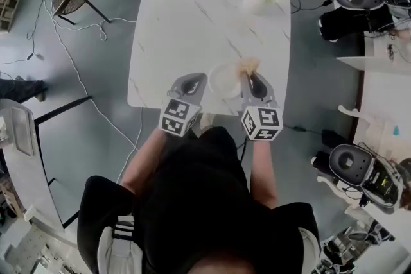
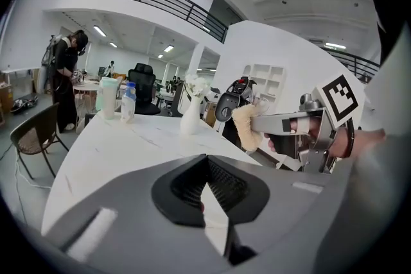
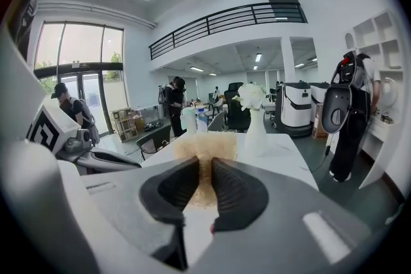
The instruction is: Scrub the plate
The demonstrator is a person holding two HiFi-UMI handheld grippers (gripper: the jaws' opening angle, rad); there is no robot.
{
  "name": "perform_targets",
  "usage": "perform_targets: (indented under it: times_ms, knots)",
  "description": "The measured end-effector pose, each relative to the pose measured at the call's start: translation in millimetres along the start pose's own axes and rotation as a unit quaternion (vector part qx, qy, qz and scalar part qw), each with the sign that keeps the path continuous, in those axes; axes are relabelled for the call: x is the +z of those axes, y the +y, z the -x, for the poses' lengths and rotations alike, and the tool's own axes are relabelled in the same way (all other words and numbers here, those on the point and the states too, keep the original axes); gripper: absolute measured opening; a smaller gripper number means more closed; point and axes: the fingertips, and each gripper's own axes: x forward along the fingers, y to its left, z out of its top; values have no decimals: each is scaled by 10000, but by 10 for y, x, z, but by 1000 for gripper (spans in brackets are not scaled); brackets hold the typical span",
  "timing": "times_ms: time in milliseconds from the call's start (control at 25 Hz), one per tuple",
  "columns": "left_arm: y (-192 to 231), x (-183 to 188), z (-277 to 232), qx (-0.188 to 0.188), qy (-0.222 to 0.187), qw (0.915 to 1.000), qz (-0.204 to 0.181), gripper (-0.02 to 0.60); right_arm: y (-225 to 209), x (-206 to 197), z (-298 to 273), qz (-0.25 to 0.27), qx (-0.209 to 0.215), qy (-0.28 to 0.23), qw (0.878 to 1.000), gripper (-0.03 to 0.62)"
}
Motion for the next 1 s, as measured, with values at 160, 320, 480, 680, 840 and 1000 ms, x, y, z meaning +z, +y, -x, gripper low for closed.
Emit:
perform_targets:
  times_ms: [160, 320, 480, 680, 840, 1000]
  knots:
    - [31, -167, -152, 204, 233, 9994, 125, 8, -68, -193, -208, -9, 271, 257, 9993, 61]
    - [29, -356, -297, 287, 427, 9985, 202, 8, -84, -467, -351, -55, 489, 518, 9974, 61]
    - [11, -574, -395, 372, 650, 9967, 315, 8, -109, -743, -427, -120, 669, 783, 9946, 61]
    - [24, -830, -502, 511, 838, 9939, 506, 8, -160, -1020, -546, -145, 858, 1028, 9909, 61]
    - [28, -1018, -609, 630, 984, 9910, 652, 8, -204, -1240, -626, -130, 979, 1229, 9875, 61]
    - [78, -1183, -687, 851, 1149, 9864, 816, 8, -171, -1357, -687, -104, 1130, 1317, 9848, 61]
